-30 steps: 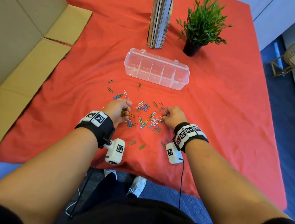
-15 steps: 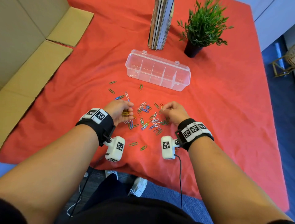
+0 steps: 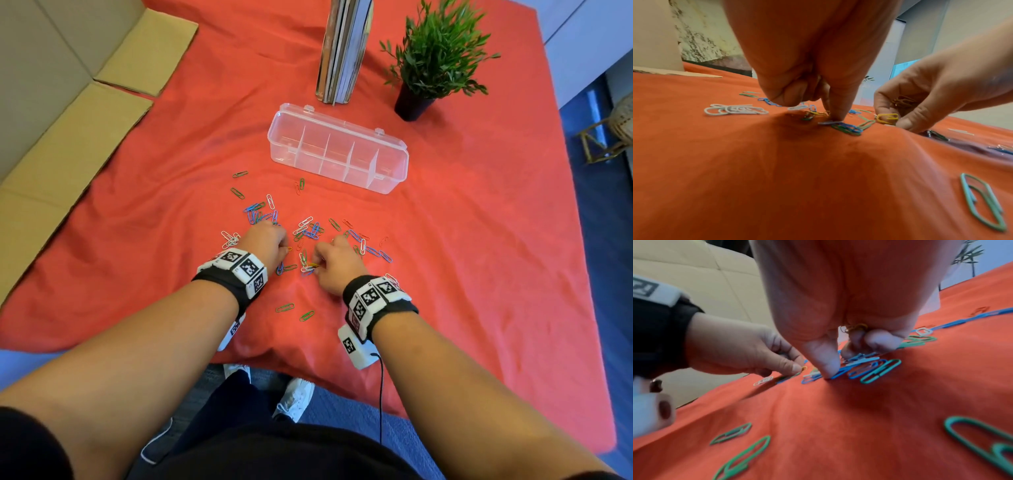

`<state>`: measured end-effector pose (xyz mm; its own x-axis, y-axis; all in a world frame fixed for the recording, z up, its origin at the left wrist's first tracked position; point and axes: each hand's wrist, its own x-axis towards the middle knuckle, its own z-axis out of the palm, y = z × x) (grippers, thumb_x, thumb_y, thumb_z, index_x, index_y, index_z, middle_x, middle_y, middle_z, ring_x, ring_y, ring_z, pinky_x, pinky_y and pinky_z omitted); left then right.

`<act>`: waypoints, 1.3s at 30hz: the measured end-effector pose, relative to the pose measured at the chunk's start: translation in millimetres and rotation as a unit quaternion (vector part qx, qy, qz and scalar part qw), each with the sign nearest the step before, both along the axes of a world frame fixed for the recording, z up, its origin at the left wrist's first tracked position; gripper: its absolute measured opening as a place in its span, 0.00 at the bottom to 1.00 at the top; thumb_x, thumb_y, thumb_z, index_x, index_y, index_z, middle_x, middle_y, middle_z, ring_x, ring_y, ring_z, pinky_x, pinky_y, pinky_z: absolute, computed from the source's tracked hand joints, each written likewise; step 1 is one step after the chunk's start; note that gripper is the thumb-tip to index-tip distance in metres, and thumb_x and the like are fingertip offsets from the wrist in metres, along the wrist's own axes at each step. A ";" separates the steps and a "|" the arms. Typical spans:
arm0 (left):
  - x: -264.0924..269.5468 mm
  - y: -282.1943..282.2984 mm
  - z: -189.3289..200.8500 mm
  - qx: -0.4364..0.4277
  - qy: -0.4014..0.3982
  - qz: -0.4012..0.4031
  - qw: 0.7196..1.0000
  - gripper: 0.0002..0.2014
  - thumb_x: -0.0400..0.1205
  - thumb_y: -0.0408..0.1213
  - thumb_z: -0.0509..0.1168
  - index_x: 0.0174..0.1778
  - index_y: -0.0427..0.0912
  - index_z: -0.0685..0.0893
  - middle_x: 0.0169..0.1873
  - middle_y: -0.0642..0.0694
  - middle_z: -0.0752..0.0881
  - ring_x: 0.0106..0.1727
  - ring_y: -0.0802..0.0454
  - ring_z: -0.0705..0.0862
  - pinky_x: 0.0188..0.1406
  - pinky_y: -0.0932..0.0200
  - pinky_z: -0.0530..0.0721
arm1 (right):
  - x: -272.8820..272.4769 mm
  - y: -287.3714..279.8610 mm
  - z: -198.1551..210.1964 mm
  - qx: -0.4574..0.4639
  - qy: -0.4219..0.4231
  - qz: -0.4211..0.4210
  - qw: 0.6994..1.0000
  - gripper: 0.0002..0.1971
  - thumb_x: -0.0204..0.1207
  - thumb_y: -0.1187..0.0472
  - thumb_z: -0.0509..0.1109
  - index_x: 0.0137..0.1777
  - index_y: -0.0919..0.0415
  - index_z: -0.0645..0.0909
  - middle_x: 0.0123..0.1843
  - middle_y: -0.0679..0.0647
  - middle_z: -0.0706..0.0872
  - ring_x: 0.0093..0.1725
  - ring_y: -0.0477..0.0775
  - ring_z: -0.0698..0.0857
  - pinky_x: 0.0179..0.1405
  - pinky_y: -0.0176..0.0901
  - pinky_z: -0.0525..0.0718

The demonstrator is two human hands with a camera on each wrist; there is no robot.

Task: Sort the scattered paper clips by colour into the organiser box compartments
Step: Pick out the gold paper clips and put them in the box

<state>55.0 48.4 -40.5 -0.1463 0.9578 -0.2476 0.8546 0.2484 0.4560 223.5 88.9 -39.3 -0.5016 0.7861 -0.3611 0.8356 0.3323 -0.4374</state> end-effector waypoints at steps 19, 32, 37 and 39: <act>-36.2 1.5 33.4 -0.036 -0.557 0.351 0.752 0.13 0.84 0.29 0.52 0.37 0.43 0.78 0.28 0.49 0.74 0.21 0.61 0.72 0.16 0.72 0.75 | 6.5 32.6 46.2 -0.480 0.413 -0.374 0.678 0.11 0.76 0.63 0.57 0.36 0.61 0.78 0.27 0.52 0.78 0.22 0.47 0.74 0.20 0.33 0.73; -60.9 -11.5 12.1 -0.042 -0.349 0.342 0.872 0.12 0.80 0.24 0.56 0.47 0.44 0.81 0.27 0.45 0.76 0.18 0.58 0.77 0.20 0.65 0.79 | -73.5 17.7 12.2 -0.034 0.019 -0.041 0.998 0.06 0.69 0.62 0.68 0.45 0.58 0.83 0.44 0.56 0.84 0.42 0.57 0.83 0.43 0.40 0.77; -65.1 -13.6 18.1 -0.044 -0.389 0.341 0.854 0.14 0.80 0.19 0.53 0.44 0.41 0.79 0.30 0.44 0.76 0.26 0.53 0.77 0.16 0.69 0.79 | -90.5 6.3 2.2 0.039 -0.028 0.043 0.998 0.12 0.72 0.66 0.64 0.56 0.65 0.78 0.61 0.63 0.74 0.55 0.65 0.82 0.58 0.49 0.81; -63.6 -12.6 21.4 -0.048 -0.412 0.348 0.841 0.15 0.80 0.17 0.51 0.47 0.39 0.77 0.32 0.44 0.76 0.29 0.52 0.76 0.15 0.70 0.79 | -89.1 5.6 7.8 0.046 -0.070 0.068 0.994 0.15 0.74 0.64 0.64 0.60 0.64 0.77 0.64 0.62 0.75 0.61 0.65 0.79 0.57 0.50 0.79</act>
<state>-8.6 35.7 -19.1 -0.4040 0.6803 -0.6116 -0.1099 0.6277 0.7707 134.3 94.5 -31.6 -0.5559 0.7472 -0.3643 0.8305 0.4804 -0.2820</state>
